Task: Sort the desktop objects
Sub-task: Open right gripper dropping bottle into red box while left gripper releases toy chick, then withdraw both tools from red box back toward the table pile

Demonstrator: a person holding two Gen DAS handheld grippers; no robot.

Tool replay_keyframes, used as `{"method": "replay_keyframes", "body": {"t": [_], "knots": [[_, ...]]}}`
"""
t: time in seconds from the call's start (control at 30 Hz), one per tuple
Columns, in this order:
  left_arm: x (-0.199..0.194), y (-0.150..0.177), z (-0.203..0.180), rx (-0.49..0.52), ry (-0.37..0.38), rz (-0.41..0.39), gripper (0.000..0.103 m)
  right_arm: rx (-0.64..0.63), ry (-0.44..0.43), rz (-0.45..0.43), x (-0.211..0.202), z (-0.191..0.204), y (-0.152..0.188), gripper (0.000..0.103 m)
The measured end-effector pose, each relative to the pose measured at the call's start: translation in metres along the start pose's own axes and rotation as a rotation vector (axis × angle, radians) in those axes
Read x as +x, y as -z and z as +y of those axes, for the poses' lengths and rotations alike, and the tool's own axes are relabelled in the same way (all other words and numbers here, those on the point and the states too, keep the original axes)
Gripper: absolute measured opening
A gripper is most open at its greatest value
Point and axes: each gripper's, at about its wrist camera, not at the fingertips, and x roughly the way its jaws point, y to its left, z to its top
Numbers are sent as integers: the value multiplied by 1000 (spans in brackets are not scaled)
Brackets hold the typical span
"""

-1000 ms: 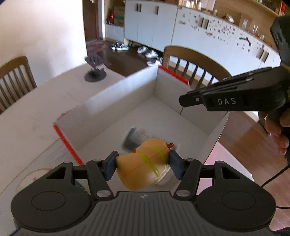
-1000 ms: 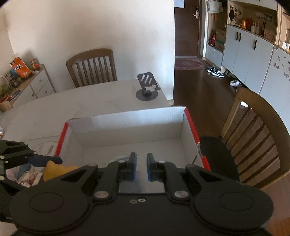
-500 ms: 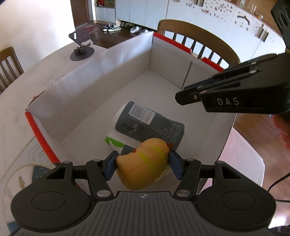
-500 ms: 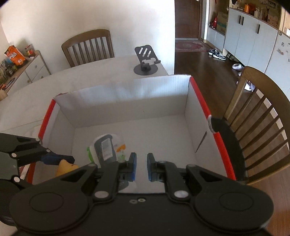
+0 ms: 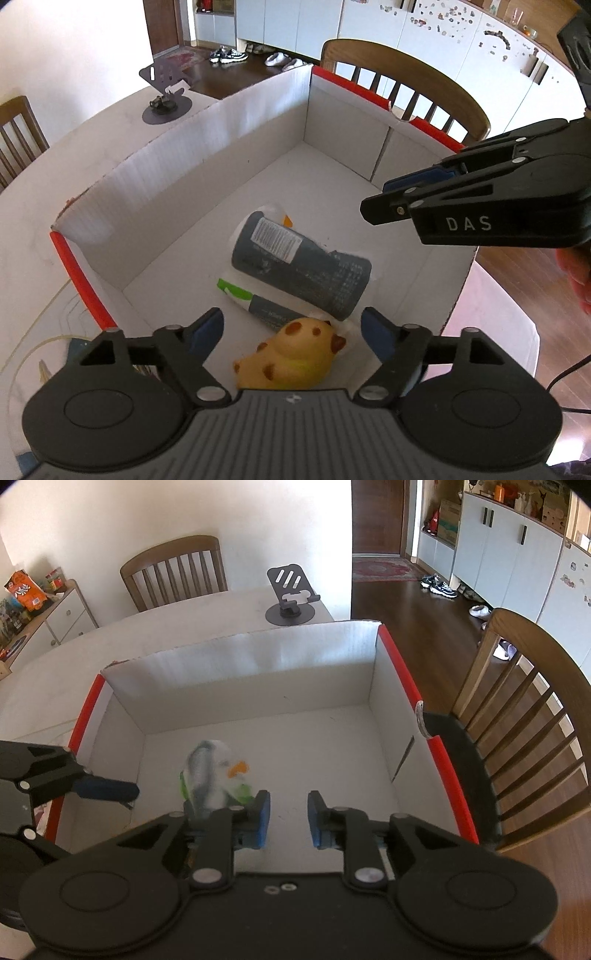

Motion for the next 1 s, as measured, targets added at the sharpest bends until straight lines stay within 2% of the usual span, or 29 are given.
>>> {"method": "replay_keyframes", "body": {"t": [0.33,0.8,0.9,0.97,1.0], "knots": [[-19,0,-2,-7,-20,-35,83,-8,8,-11,-9,2,2,28],[-59,14,-2,-45,-19,-95,87,-9,24,-62,-35,10,4,31],[-68,19,0,-57,-19,-115,94,-17,25,-71,-39,14,6,37],[-76,23,2,-66,-21,-128,97,-18,25,-80,-42,17,7,46],[-79,26,3,-71,-20,-133,97,-19,25,-81,-42,19,8,46]]}}
